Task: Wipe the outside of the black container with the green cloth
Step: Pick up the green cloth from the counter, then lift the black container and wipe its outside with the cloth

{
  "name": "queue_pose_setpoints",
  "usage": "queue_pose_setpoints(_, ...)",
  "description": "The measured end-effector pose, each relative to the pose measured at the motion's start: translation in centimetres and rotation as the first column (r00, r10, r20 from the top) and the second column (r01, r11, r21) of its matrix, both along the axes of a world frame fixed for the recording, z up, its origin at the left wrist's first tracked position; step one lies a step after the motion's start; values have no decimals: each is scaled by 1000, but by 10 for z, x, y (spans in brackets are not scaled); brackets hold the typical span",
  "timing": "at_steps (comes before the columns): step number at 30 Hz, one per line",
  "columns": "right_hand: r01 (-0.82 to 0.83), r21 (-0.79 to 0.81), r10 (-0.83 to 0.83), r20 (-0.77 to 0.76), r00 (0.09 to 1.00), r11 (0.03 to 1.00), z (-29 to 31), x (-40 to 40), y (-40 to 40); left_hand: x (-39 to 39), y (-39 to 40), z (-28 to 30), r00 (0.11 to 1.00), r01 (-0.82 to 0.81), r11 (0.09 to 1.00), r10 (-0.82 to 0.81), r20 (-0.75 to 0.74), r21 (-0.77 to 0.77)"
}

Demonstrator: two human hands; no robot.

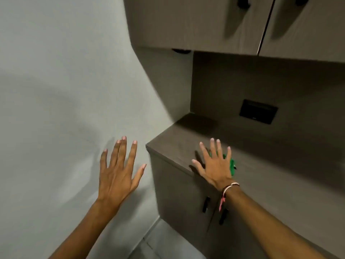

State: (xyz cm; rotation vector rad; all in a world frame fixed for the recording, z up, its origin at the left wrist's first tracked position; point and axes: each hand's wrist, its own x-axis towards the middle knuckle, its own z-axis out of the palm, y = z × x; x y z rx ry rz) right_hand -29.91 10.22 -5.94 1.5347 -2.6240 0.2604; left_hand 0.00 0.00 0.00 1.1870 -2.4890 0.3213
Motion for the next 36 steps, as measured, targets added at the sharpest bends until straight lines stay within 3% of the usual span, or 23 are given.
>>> queue_pose_setpoints(4, 88, 147, -106, 118, 987, 985, -30, -45, 3, -32, -8, -30, 998, -12, 996, 5, 70, 94)
queue_pose_setpoints(9, 86, 124, -91, 37, 995, 989, -39, -38, -10, -42, -7, -66, 997, -14, 994, 5, 82, 109)
queue_pose_setpoints(15, -220, -57, 217, -47, 975, 974, -49, 52, -18, -12, 12, -138, 996, -36, 993, 27, 82, 115)
queue_pose_setpoints(20, -358, -139, 371, 81, 925, 923, -159, 154, -8, 39, 40, -260, 978, -95, 951, 34, 207, 293)
queue_pose_setpoints(24, -183, -54, 188, 456, 870, 982, -311, 183, 23, 70, 57, -398, 962, -141, 842, -9, 274, 521)
queue_pose_setpoints(26, -22, -19, 29, 663, 748, 1000, -400, 184, 46, 73, 60, -476, 968, -107, 801, -51, 245, 589)
queue_pose_setpoints(29, 299, -46, -86, 906, 415, 953, -523, 185, 82, 67, 60, -589, 964, -74, 752, -115, 240, 655)
queue_pose_setpoints(32, 529, 61, -115, 991, 69, 846, -619, 181, 108, 51, 59, -675, 953, -88, 708, -145, 266, 700)
queue_pose_setpoints(34, 540, 187, -139, 982, -128, 821, -668, 182, 122, 44, 62, -713, 941, -109, 707, -154, 303, 699)
queue_pose_setpoints(36, 476, 271, -172, 955, -241, 837, -691, 183, 127, 48, 68, -721, 949, -122, 733, -111, 294, 669)
